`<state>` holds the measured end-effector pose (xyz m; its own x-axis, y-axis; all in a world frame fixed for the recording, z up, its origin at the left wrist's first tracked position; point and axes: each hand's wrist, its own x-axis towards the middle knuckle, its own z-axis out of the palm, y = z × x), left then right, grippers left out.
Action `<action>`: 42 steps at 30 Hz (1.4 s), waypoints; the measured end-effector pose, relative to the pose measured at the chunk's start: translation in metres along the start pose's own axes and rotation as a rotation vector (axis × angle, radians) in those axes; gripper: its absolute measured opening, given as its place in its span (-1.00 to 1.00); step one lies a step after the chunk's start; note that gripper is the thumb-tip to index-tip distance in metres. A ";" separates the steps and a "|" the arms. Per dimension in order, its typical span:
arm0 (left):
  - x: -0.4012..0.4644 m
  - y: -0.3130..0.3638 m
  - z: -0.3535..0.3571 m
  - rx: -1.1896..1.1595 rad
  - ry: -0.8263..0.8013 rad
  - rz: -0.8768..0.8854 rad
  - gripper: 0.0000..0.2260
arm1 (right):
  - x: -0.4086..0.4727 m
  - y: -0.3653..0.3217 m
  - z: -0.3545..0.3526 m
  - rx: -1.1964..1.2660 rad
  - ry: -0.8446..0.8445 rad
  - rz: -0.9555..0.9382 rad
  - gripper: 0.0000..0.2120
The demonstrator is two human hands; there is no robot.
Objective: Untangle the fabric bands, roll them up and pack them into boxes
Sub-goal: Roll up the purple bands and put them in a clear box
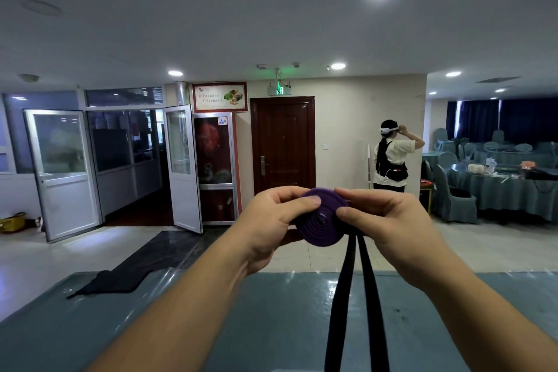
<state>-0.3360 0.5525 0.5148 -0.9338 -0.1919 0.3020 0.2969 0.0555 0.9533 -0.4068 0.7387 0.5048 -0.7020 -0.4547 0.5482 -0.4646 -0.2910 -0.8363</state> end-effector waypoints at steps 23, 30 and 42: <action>0.000 -0.004 0.002 -0.155 0.034 -0.005 -0.79 | 0.001 -0.001 0.005 0.019 0.131 -0.066 -0.75; 0.000 0.001 -0.003 0.082 -0.042 0.002 -0.81 | 0.003 -0.007 -0.005 -0.078 0.023 -0.023 -0.74; -0.003 -0.003 -0.003 0.075 -0.045 -0.041 -0.82 | -0.002 -0.004 -0.006 -0.060 -0.011 0.010 -0.73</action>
<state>-0.3335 0.5503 0.5116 -0.9535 -0.1512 0.2607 0.2436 0.1224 0.9621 -0.4072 0.7457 0.5068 -0.7009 -0.4667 0.5394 -0.4892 -0.2358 -0.8397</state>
